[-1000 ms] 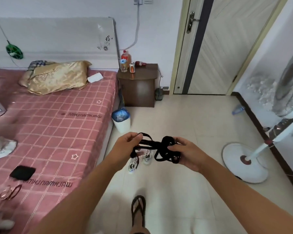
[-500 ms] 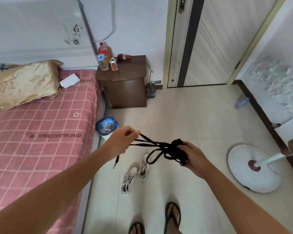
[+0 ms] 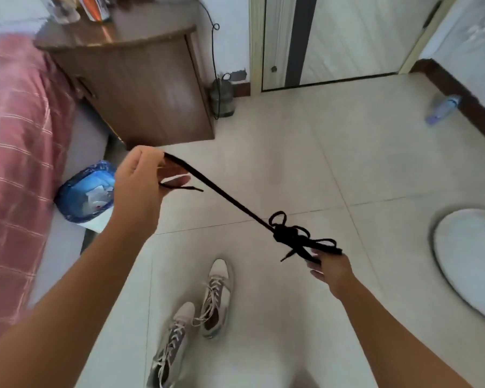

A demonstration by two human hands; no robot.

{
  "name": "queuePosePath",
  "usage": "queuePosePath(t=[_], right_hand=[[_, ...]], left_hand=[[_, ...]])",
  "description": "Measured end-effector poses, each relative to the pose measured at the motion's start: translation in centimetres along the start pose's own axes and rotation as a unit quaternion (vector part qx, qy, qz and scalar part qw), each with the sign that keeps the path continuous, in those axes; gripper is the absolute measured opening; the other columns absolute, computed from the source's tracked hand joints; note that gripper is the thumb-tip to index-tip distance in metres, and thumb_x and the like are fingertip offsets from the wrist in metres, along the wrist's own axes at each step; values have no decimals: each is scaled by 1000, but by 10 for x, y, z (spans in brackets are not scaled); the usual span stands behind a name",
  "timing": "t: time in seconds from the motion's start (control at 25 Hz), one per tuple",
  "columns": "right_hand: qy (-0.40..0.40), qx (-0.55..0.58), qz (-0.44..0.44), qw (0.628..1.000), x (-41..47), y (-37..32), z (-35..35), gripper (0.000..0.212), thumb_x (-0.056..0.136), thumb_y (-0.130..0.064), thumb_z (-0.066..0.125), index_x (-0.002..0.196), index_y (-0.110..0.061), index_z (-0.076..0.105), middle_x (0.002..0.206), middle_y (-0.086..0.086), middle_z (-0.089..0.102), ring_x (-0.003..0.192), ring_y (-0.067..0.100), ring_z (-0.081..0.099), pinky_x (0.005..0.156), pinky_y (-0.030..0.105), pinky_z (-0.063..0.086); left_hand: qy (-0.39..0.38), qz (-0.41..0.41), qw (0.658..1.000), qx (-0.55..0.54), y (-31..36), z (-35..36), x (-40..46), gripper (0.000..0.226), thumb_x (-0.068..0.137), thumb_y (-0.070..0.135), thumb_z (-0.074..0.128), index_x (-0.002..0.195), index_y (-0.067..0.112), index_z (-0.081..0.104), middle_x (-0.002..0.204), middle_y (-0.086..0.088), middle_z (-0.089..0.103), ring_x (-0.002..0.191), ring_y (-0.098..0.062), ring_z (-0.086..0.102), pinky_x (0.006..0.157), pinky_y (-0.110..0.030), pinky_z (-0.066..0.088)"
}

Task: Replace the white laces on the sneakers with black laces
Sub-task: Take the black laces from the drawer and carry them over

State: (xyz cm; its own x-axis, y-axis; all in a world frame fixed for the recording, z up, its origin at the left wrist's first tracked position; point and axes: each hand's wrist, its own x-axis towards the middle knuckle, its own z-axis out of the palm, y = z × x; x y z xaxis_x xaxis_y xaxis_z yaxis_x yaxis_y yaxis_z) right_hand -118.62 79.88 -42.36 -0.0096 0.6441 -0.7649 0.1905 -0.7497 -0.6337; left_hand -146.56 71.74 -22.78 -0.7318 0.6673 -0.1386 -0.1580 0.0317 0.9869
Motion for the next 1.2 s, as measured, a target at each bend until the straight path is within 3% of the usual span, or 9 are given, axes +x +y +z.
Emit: queuePosePath(t=[0.12, 0.32, 0.48, 0.6, 0.68, 0.8, 0.88, 1.0, 1.2], right_hand=[[17, -31, 32, 999, 82, 62, 1, 19, 92, 0, 43, 97, -7, 61, 68, 10, 64, 63, 21, 58, 62, 28, 44], [-30, -228, -104, 968, 161, 65, 33, 13, 88, -9, 61, 77, -3, 62, 72, 10, 54, 67, 18, 48, 61, 23, 38], [-95, -35, -184, 978, 147, 18, 36, 12, 91, -9, 54, 89, 0, 62, 64, 8, 51, 63, 21, 49, 62, 28, 49], [-130, -98, -224, 961, 99, -12, 36, 21, 95, -20, 49, 89, -7, 65, 54, 3, 42, 53, 17, 34, 51, 27, 35], [-140, -339, -266, 892, 63, -23, 49, 24, 95, -28, 49, 91, -13, 68, 59, 1, 45, 51, 13, 37, 53, 25, 32], [-134, -567, -327, 744, 36, -11, 75, 26, 95, -32, 48, 80, -19, 65, 64, -3, 51, 55, 8, 45, 56, 20, 34], [-167, -470, -355, 790, 33, -1, 80, 29, 96, -25, 47, 72, -16, 60, 62, -1, 52, 50, 7, 43, 53, 17, 37], [-229, -109, -315, 915, 36, -7, 67, 30, 101, -24, 39, 85, -8, 58, 54, 0, 48, 44, 11, 37, 46, 21, 34], [-241, 324, -243, 882, 61, -33, 26, 37, 103, -27, 24, 81, -11, 48, 47, -2, 38, 37, 8, 30, 41, 14, 28]], left_hand=[[11, -100, 991, -89, -107, -2, 38, 23, 91, 2, 38, 71, 7, 48, 59, -6, 61, 63, -19, 67, 66, -37, 59], [-62, -208, 976, 36, -273, -18, 62, 17, 93, 10, 48, 77, 5, 48, 65, -11, 55, 53, -26, 63, 73, -43, 57], [-167, -173, 957, 160, -308, -34, 66, 25, 96, 22, 51, 82, 2, 51, 68, -13, 54, 41, -18, 51, 65, -40, 57], [-265, -112, 910, 297, -290, -32, 57, 27, 96, 36, 50, 101, 10, 58, 90, -7, 67, 74, -21, 68, 82, -40, 55], [-335, -3, 852, 403, -284, -19, 42, 40, 93, 41, 52, 129, 24, 48, 124, 3, 57, 110, -13, 58, 93, -30, 45], [-395, 111, 856, 312, -288, 18, 12, 70, 94, 29, 55, 150, 28, 14, 147, 15, 33, 132, 4, 29, 108, -15, 26], [-421, 115, 868, 235, -300, 45, 1, 85, 90, 18, 62, 151, 18, 2, 135, 13, 45, 124, 8, 34, 106, -8, 26], [-407, -15, 902, 144, -328, 70, -8, 91, 84, 20, 70, 148, 5, 7, 130, -5, 55, 125, -11, 47, 111, -35, 34], [-506, -32, 791, 343, -397, 62, -35, 16, 90, 21, 62, 98, 9, 67, 89, -2, 62, 84, -14, 57, 78, -25, 45]])
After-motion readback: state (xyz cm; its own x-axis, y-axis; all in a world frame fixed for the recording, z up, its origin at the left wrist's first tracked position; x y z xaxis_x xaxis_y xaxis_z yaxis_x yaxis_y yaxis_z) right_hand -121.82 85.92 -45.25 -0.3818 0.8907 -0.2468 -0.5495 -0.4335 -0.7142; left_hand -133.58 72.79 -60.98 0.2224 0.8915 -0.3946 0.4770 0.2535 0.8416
